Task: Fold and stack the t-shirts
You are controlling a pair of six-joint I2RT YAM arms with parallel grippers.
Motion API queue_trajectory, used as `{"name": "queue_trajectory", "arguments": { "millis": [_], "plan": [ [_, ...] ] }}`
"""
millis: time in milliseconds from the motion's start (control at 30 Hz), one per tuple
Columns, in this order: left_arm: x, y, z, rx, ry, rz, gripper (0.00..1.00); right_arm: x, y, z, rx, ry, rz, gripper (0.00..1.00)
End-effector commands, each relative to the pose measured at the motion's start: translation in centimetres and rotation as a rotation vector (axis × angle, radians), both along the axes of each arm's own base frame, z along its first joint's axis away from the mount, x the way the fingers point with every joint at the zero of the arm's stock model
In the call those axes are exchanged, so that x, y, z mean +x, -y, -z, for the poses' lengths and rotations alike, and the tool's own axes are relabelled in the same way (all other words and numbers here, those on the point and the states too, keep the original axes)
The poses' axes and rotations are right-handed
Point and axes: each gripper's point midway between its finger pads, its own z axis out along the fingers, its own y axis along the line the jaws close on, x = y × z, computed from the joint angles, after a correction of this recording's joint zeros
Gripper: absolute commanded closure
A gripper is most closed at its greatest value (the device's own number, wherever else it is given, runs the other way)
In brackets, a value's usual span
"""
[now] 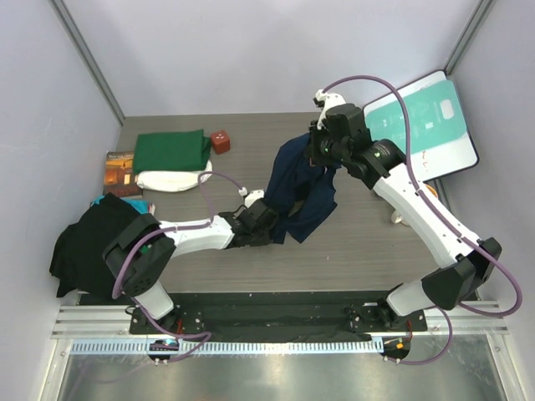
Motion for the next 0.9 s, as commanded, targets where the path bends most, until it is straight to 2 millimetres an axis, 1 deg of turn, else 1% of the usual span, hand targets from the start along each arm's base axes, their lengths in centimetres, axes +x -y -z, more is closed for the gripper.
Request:
{"name": "queue_trajectory", "arguments": {
  "millis": [0, 33, 100, 133, 233, 300, 333, 367, 400, 433, 467, 500, 533, 567, 600, 633, 667, 700, 767, 833, 867],
  "plan": [
    [-0.3, -4.2, -0.9, 0.132, 0.052, -0.071, 1.0, -0.2, 2.0, -5.7, 0.061, 0.164, 0.053, 0.99],
    [0.1, -4.7, -2.0, 0.132, 0.09, -0.091, 1.0, -0.4, 2.2, -6.2, 0.065, 0.176, 0.057, 0.99],
    [0.2, -5.5, -2.8, 0.148, 0.114, -0.11, 1.0, -0.6, 2.5, -6.6, 0.07, 0.186, 0.065, 0.99],
    [0.4, -5.7, -3.6, 0.141, 0.134, -0.119, 1.0, -0.9, 2.7, -7.0, 0.073, 0.194, 0.068, 0.99],
    [0.4, -7.0, -4.7, 0.171, 0.157, -0.143, 1.0, -1.2, 3.1, -7.6, 0.072, 0.204, 0.075, 0.99],
    [0.8, -7.5, -6.4, 0.161, 0.194, -0.168, 1.0, -1.5, 3.7, -8.0, 0.061, 0.208, 0.088, 0.99],
    [0.7, -8.1, -6.8, 0.172, 0.199, -0.177, 1.0, -1.6, 4.0, -8.6, 0.061, 0.22, 0.099, 0.99],
    [1.0, -8.8, -8.1, 0.16, 0.227, -0.202, 1.0, -1.8, 4.4, -8.8, 0.052, 0.221, 0.107, 0.99],
    [1.0, -9.4, -8.8, 0.161, 0.239, -0.212, 1.0, -1.9, 4.8, -9.5, 0.051, 0.237, 0.121, 0.99],
    [0.7, -10.2, -9.2, 0.179, 0.239, -0.219, 1.0, -2.1, 5.1, -9.8, 0.047, 0.242, 0.129, 0.99],
    [1.1, -11.2, -10.9, 0.171, 0.273, -0.252, 1.0, -2.4, 5.5, -10.4, 0.049, 0.257, 0.136, 0.99],
    [1.1, -12.0, -11.6, 0.183, 0.287, -0.263, 1.0, -2.6, 6.0, -11.2, 0.048, 0.278, 0.152, 0.99],
    [0.7, -13.2, -11.9, 0.213, 0.28, -0.274, 1.0, -2.9, 6.3, -11.6, 0.051, 0.289, 0.157, 0.99],
    [0.9, -14.3, -13.6, 0.199, 0.313, -0.311, 1.0, -3.3, 6.8, -12.4, 0.06, 0.31, 0.167, 0.99],
    [0.6, -15.7, -14.1, 0.235, 0.319, -0.334, 1.0, -3.5, 7.0, -13.0, 0.066, 0.325, 0.176, 0.99],
    [0.7, -16.3, -15.2, 0.23, 0.34, -0.353, 1.0, -3.6, 7.3, -13.3, 0.069, 0.335, 0.182, 0.99],
    [0.6, -17.5, -16.4, 0.215, 0.365, -0.385, 1.0, -4.2, 7.6, -14.0, 0.084, 0.352, 0.186, 0.99],
    [0.3, -18.5, -17.0, 0.226, 0.38, -0.406, 1.0, -4.4, 7.8, -14.4, 0.095, 0.362, 0.191, 0.99],
    [0.3, -19.6, -18.5, 0.218, 0.408, -0.429, 1.0, -4.8, 7.9, -14.9, 0.112, 0.375, 0.19, 0.99],
    [0.0, -20.7, -20.4, 0.208, 0.446, -0.453, 1.0, -5.5, 8.1, -15.6, 0.139, 0.392, 0.185, 0.99],
    [-0.1, -21.1, -20.9, 0.21, 0.455, -0.463, 1.0, -5.7, 8.1, -15.8, 0.148, 0.398, 0.181, 0.99]
  ]
}}
